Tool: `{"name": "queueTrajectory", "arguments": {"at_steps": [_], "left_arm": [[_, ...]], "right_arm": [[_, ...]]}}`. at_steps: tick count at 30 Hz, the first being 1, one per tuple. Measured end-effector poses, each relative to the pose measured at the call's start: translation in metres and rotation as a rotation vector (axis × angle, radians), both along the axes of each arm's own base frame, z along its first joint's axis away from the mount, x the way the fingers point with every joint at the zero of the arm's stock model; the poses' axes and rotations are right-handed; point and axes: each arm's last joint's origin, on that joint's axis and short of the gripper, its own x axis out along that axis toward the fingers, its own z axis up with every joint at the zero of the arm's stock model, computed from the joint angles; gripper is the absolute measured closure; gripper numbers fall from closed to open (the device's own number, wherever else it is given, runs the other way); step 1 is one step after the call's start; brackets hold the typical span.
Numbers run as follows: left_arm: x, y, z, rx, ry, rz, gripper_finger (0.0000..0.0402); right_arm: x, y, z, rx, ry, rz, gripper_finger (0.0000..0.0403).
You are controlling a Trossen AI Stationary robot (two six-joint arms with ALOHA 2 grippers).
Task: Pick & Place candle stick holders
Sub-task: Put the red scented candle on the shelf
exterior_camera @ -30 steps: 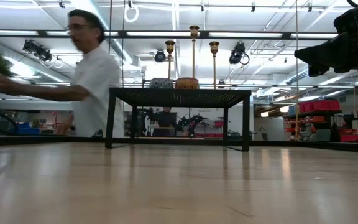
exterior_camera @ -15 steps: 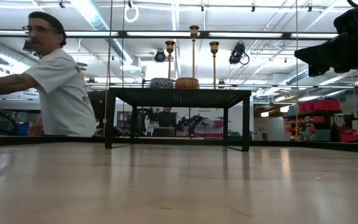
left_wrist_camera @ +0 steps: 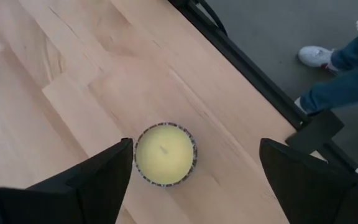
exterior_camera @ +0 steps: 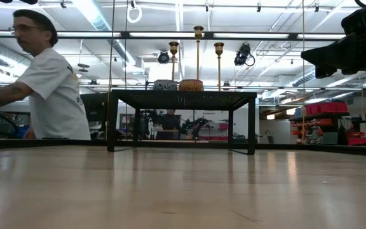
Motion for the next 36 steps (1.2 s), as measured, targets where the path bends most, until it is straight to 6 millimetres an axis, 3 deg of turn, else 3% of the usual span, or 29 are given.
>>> {"name": "queueTrajectory", "arguments": {"at_steps": [6,21,36], "left_arm": [[0.002,-0.002,0.002,-0.052,-0.015,0.070,0.0048],[0.001,-0.009,0.004,-0.065,-0.065,0.058,0.0048],[0.023,-0.011,-0.033,-0.006,0.001,0.066,0.0048]], "right_arm": [[0.000,0.000,0.000,0.000,0.001,0.000,0.0389],[0.000,0.000,0.000,0.000,0.000,0.000,0.0389],[0.000,0.000,0.000,0.000,0.000,0.000,0.0389]]}}
